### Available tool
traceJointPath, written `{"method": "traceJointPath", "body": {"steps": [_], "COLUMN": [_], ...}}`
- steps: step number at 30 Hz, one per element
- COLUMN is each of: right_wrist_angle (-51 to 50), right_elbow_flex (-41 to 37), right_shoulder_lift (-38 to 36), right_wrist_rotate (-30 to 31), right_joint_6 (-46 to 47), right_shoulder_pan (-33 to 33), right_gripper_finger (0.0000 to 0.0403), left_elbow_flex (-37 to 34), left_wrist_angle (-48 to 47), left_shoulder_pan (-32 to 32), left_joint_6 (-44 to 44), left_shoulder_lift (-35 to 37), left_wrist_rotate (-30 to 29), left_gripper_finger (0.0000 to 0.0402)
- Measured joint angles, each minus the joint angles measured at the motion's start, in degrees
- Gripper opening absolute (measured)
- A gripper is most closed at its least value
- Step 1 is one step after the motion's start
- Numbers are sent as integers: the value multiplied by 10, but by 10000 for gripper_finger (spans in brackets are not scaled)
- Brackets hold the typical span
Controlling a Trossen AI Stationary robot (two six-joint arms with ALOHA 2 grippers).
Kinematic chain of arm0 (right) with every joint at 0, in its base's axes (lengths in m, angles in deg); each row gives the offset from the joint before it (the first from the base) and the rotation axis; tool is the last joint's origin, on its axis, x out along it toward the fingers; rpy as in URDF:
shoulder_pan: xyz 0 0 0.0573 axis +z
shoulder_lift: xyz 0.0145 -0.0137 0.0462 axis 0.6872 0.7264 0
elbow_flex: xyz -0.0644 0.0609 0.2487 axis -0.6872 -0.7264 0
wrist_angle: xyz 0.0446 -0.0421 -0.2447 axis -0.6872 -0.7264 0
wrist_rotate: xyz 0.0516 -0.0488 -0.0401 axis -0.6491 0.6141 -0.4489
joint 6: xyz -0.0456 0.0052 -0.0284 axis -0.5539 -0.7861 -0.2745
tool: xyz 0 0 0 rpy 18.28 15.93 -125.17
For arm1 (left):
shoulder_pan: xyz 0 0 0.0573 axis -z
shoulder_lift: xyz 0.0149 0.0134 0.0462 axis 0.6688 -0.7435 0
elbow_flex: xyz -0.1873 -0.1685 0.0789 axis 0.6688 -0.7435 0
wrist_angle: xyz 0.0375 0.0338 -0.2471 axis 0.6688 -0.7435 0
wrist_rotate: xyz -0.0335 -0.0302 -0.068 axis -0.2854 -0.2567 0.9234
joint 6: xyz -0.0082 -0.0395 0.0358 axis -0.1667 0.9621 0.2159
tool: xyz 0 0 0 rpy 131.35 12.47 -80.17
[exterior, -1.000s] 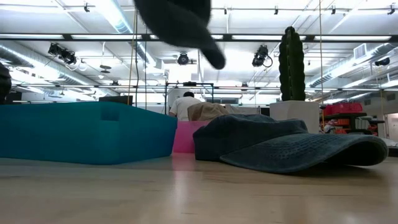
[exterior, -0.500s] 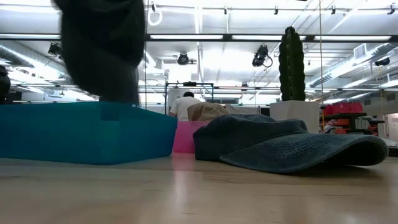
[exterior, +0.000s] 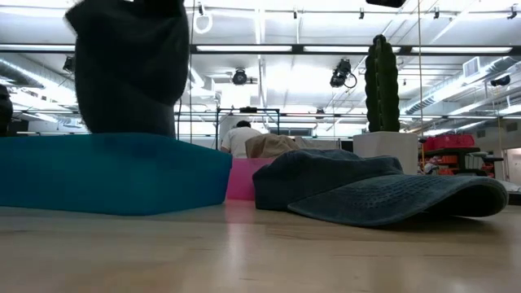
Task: Pick & Place hat
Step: Put the bottom blue cap into the blue bin
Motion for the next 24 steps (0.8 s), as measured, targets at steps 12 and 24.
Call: {"method": "traceJointPath", "body": {"steps": [12, 24], "right_wrist_angle": [8, 11], "right_elbow_flex": [-10, -10], "right_shoulder_lift": [0, 0], "right_wrist_rotate": [0, 0], "right_joint_6": [5, 5], "right_shoulder_pan": [0, 0], "right_gripper_finger": [166, 166], "left_elbow_flex": [0, 0], "left_wrist_angle": [30, 99], "left_shoulder_pan": [21, 25], "left_joint_6": [-5, -11], "left_shoulder_lift": [-92, -141], "left_wrist_rotate": [-32, -41], "left_gripper_finger": [14, 14]}}
